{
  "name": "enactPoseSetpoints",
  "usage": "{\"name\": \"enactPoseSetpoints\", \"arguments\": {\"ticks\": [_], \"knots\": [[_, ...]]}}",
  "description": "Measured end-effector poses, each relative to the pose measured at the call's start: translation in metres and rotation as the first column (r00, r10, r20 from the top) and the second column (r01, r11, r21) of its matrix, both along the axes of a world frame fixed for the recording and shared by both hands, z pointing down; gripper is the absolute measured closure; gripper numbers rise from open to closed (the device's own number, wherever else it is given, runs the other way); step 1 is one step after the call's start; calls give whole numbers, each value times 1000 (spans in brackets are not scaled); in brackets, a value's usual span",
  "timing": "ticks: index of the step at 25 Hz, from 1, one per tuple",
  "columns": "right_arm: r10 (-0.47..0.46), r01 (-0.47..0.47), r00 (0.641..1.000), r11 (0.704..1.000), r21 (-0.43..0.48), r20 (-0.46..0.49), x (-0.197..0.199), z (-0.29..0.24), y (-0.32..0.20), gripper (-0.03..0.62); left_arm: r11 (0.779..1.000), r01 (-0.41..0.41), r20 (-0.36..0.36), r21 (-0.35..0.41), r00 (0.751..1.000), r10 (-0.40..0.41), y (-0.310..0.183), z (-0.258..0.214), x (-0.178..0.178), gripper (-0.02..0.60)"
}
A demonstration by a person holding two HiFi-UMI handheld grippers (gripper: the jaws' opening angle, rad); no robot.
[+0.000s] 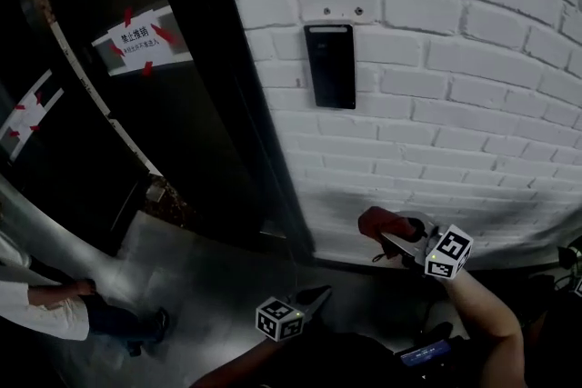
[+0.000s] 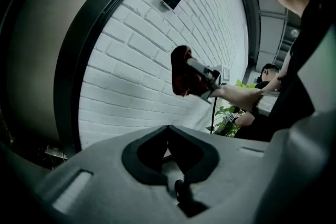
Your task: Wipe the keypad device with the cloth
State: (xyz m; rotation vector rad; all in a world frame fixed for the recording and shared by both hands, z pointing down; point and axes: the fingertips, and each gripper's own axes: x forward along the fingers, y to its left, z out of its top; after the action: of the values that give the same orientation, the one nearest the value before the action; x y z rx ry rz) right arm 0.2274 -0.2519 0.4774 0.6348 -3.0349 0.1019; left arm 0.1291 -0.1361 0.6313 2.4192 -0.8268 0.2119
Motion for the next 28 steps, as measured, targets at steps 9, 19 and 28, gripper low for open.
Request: {"name": "enactPoseSetpoints", "arguments": {"ticks": [9, 19, 28], "knots": [[364, -358, 882, 930, -79, 300, -10, -192, -103, 482, 999, -32, -99, 37, 994, 36, -50, -16, -4, 577], [480, -527, 832, 840, 126, 277, -52, -246, -122, 482, 999, -30, -149, 33, 988, 35, -77, -17, -39, 577], [531, -561, 824, 709, 427, 199, -65, -346, -124, 467, 996, -72, -186, 45, 979, 79, -88, -21, -57, 577]]}}
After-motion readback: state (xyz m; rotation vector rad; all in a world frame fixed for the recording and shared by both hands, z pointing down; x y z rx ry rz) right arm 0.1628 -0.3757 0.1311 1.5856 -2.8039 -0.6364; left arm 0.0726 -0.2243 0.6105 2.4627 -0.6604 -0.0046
